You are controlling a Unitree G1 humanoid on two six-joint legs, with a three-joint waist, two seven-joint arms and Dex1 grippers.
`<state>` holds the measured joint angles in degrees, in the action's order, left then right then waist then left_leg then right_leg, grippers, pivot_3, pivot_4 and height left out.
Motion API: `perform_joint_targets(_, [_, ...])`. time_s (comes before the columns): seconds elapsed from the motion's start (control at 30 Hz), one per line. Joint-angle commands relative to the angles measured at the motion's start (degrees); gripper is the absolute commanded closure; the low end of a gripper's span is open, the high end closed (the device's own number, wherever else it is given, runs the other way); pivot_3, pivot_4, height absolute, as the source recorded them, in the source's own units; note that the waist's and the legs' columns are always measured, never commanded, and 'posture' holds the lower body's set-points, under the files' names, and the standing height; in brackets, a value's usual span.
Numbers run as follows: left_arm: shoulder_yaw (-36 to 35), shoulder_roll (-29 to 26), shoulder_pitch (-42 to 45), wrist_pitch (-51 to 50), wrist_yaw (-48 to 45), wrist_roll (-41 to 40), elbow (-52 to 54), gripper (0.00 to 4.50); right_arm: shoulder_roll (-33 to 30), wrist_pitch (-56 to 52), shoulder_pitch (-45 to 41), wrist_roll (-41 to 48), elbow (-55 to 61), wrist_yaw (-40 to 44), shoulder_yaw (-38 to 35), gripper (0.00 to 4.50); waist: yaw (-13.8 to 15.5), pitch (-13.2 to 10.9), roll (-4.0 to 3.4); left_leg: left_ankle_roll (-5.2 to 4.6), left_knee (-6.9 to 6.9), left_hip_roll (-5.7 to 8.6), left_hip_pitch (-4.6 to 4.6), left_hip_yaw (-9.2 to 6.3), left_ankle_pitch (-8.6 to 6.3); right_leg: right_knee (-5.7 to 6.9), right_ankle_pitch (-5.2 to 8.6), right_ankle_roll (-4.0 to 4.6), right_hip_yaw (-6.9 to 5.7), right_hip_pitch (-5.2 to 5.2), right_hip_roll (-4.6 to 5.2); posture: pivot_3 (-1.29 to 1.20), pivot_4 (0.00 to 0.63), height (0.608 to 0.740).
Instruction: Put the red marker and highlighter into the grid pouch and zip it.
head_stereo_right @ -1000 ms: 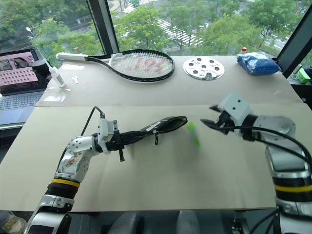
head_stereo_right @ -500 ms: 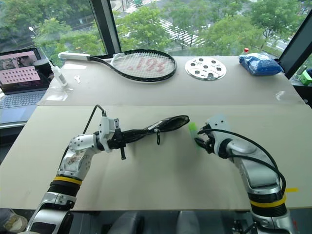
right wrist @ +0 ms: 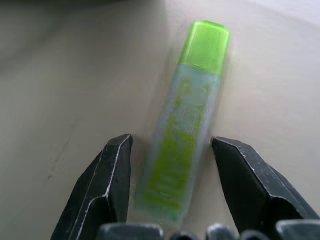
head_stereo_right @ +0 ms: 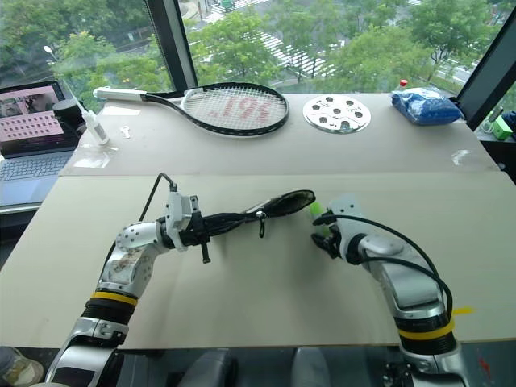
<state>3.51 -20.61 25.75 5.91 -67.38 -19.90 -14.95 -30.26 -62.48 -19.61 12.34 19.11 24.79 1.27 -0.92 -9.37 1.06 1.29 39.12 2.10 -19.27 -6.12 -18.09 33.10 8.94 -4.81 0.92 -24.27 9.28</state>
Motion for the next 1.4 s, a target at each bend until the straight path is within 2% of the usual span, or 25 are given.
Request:
perform_joint_targets(0.03, [-0.6, -0.1, -0.1, 0.5, 0.5, -0.6, 1.2, 4.5, -0.5, 0.1, 0.5, -0.3, -0.4, -0.4, 0.3, 1.69, 0.0, 0.0, 0.0, 0.0, 0.0, 0.0, 0.0, 0.0, 0.0, 0.0, 0.0, 0.0, 0.0, 0.0, 0.0, 0.0, 0.15, 0.74])
perform_joint_targets(0.07, [-0.6, -0.1, -0.1, 0.5, 0.6, -0.6, 1.2, 4.5, -0.4, 0.1, 0.9, -0.2, -0.4, -0.4, 0.6, 1.69, 0.0, 0.0, 0.0, 0.0, 0.0, 0.0, 0.0, 0.0, 0.0, -0.01, 0.0, 0.0, 0.0, 0.0, 0.0, 0.0, 0.15, 0.74])
perform_joint_targets(0.17, [-0.6, -0.1, 0.0, 0.5, 0.8, -0.6, 1.3, 4.5, 0.1, 0.5, 2.3, -0.5, -0.7, -0.7, 1.3, 2.34, 0.0, 0.0, 0.0, 0.0, 0.0, 0.0, 0.01, 0.0, 0.0, -0.01, 0.0, 0.0, 0.0, 0.01, 0.0, 0.0, 0.15, 0.74])
perform_joint_targets(0.27, [-0.6, -0.3, -0.1, 0.8, 0.7, -0.4, 1.1, 4.5, 0.1, 0.8, 2.5, -0.3, -0.9, -0.7, 0.8, 3.33, 0.0, 0.0, 0.03, 0.0, 0.0, 0.0, 0.01, 0.0, 0.0, 0.0, 0.0, 0.0, 0.0, 0.03, 0.0, 0.0, 0.15, 0.74])
perform_joint_targets(0.3, [-0.6, -0.3, -0.1, 0.8, 0.7, -0.4, 1.1, 4.5, 0.0, 0.8, 2.0, -0.2, -1.2, -0.7, 0.0, 3.46, 0.0, 0.0, 0.04, 0.0, 0.0, 0.0, 0.02, 0.0, 0.0, 0.0, 0.0, 0.0, 0.0, 0.03, 0.0, 0.0, 0.15, 0.74])
perform_joint_targets(0.4, [-0.5, -0.4, -0.1, 0.6, 0.7, -0.5, 1.4, 4.5, -1.6, 4.4, -1.0, -0.8, -2.5, -0.8, -3.2, 3.46, 0.0, 0.0, 0.04, 0.0, 0.01, 0.0, 0.01, 0.0, 0.0, 0.0, 0.0, 0.0, 0.0, 0.03, 0.0, 0.0, 0.15, 0.74])
perform_joint_targets(0.57, [-0.5, -0.5, 0.4, 0.4, 0.3, -0.6, 1.0, 4.5, -5.8, 11.5, -10.7, 3.6, -3.8, 3.6, -12.4, 3.46, 0.0, -0.1, -0.07, 0.02, 0.03, 0.03, -0.06, 0.0, 0.01, -0.01, -0.03, -0.01, 0.01, -0.04, 0.02, 0.0, 0.15, 0.74])
perform_joint_targets(0.63, [-0.4, -0.6, 0.8, 0.4, 0.1, -0.6, 0.7, 4.5, -12.5, 18.6, -11.3, 3.6, -0.6, 10.9, -12.3, 3.46, 0.0, -0.1, -0.07, 0.01, -0.01, 0.01, -0.05, 0.0, 0.01, -0.02, -0.02, -0.01, 0.0, -0.07, -0.01, 0.0, 0.15, 0.74])
perform_joint_targets(0.73, [-0.5, -0.6, 1.3, 0.6, -0.2, -0.5, 0.0, 4.5, -23.7, 31.8, -5.2, 0.0, 5.6, 22.6, -8.2, 3.46, 0.2, -0.1, -0.07, -0.02, -0.14, -0.01, -0.07, -0.01, -0.01, -0.1, 0.02, -0.06, -0.08, -0.07, -0.01, 0.0, 0.15, 0.74])
perform_joint_targets(0.83, [-0.4, -0.3, 1.5, 0.7, -0.1, -0.5, -0.3, 4.5, -29.8, 42.6, -1.1, -4.9, 6.1, 26.4, -5.4, 3.46, -0.1, 0.0, 0.0, -0.05, -0.12, -0.01, -0.05, 0.01, -0.05, -0.28, 0.06, -0.12, -0.1, 0.05, 0.01, 0.0, 0.15, 0.74])
perform_joint_targets(0.93, [-0.1, 0.1, 1.1, 0.6, -0.1, -0.6, 0.1, 4.5, -31.4, 49.6, -0.8, -8.0, 4.9, 27.4, -3.9, 3.46, -0.5, -0.1, 0.01, -0.07, -0.02, 0.04, -0.08, 0.15, -0.07, -0.34, 0.01, -0.19, -0.01, 0.06, 0.1, 0.0, 0.15, 0.74])
perform_joint_targets(1.2, [-0.1, 0.2, 0.7, 0.5, -0.5, -0.7, 0.6, 4.5, -31.8, 60.2, -4.6, -17.2, -0.2, 27.7, 1.6, 3.46, -0.1, -0.1, 0.01, -0.03, -0.02, 0.01, -0.05, 0.14, -0.04, -0.21, -0.01, -0.14, 0.0, 0.02, 0.07, 0.0, 0.15, 0.74])
perform_joint_targets(1.4, [-0.1, 0.2, 0.1, 0.2, -0.3, -0.8, 1.5, 4.5, -31.2, 65.0, -4.1, -18.4, -1.2, 28.7, 2.2, 3.46, 0.0, -0.1, 0.01, -0.01, -0.02, 0.02, -0.09, 0.14, -0.03, -0.28, -0.02, -0.13, 0.0, 0.01, 0.08, 0.0, 0.15, 0.74])
